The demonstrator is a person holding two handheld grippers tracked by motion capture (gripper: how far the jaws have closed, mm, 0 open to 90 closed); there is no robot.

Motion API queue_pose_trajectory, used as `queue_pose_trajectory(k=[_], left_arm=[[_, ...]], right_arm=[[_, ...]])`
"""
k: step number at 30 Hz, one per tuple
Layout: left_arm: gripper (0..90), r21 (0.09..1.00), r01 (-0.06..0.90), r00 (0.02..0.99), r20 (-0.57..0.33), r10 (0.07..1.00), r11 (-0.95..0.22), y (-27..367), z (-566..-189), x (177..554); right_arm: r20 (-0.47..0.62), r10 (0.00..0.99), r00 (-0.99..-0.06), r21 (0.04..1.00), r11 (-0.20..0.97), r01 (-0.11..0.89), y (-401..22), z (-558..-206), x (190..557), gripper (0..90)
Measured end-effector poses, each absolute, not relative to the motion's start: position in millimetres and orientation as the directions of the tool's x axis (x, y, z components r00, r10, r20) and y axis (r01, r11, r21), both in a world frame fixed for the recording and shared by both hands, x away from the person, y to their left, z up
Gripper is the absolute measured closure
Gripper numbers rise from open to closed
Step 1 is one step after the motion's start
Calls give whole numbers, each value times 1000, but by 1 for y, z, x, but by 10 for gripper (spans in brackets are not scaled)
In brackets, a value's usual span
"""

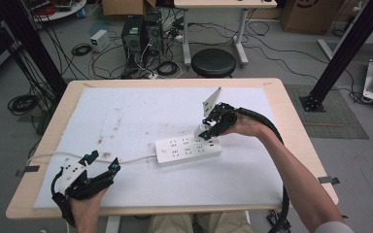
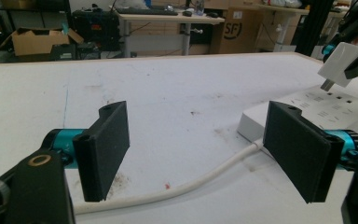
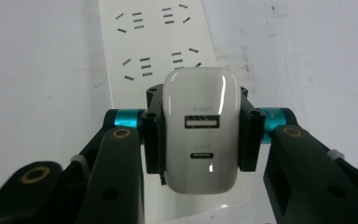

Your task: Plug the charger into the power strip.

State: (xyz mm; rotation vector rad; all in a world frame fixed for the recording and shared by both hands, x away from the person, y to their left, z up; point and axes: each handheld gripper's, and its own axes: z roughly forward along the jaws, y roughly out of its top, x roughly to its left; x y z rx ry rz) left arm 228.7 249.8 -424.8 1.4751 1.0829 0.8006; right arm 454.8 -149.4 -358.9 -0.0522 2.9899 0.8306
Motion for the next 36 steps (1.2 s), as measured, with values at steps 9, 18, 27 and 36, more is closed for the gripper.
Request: queue_pose_trajectory(k=[9, 18, 27, 36], left_arm=[[227, 978, 210, 343, -66, 937, -8, 257, -423, 222], [228, 976, 220, 336, -68, 939, -8, 257, -423, 220], [228, 974, 227, 334, -65, 940, -13, 257, -423, 219], [228, 973, 230, 332, -68, 941, -11, 258, -425, 219]], right_arm=[[-53, -82, -995, 463, 881, -97, -141, -360, 459, 633], [-54, -139, -989, 386, 910, -149, -130, -352, 464, 633], [-41, -173, -984, 336, 925, -177, -121, -357, 465, 633], [-39, -184, -982, 323, 928, -186, -116, -359, 463, 633]])
